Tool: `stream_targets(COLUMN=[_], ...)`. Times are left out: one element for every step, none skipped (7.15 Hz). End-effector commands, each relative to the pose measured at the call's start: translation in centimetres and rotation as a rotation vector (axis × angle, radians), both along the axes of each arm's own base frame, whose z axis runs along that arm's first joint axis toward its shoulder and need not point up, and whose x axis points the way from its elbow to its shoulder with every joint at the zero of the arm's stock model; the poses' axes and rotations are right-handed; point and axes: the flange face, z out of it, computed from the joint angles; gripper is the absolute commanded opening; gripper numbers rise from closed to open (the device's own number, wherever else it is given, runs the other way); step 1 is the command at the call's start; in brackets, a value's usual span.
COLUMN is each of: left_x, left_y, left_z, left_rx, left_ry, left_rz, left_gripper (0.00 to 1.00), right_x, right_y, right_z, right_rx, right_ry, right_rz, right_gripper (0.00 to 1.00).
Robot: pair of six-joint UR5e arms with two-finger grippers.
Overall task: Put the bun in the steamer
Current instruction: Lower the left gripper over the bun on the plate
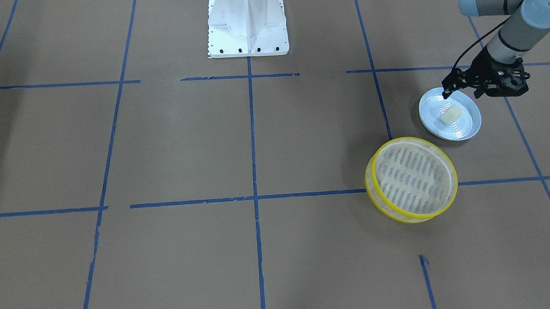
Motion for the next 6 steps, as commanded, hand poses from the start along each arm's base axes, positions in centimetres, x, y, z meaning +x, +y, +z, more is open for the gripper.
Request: stream_targets(left_x=[0.77, 0.85, 1.04, 1.44, 1.58, 1.64], left_y=[-0.78, -0.88, -1.14, -1.30, -1.37, -1.35], left_z=[1.44, 1.38, 1.41, 1.85, 1.93, 2.17], left_rx=[0.005, 0.007, 0.009, 0.003, 0.005, 0.003], left_ry=[-0.014, -0.014, -0.013, -0.017, -0.017, -0.021], left_rz=[-0.004, -0.004, -0.003, 0.002, 0.005, 0.007], left_gripper=[1.00, 1.00, 1.00, 1.00, 1.00, 1.00], right_x=[0.02, 0.02, -0.05, 0.02, 0.02, -0.05], right_y=[0.00, 0.00, -0.01, 0.00, 0.00, -0.01], right_z=[0.00, 0.00, 0.00, 0.00, 0.00, 0.00], right_rx=[0.001, 0.000, 0.000, 0.000, 0.000, 0.000], right_ry=[0.000, 0.000, 0.000, 0.000, 0.000, 0.000], right_rz=[-0.001, 0.000, -0.001, 0.000, 0.000, -0.001], right_gripper=[1.00, 1.00, 1.00, 1.00, 1.00, 1.00])
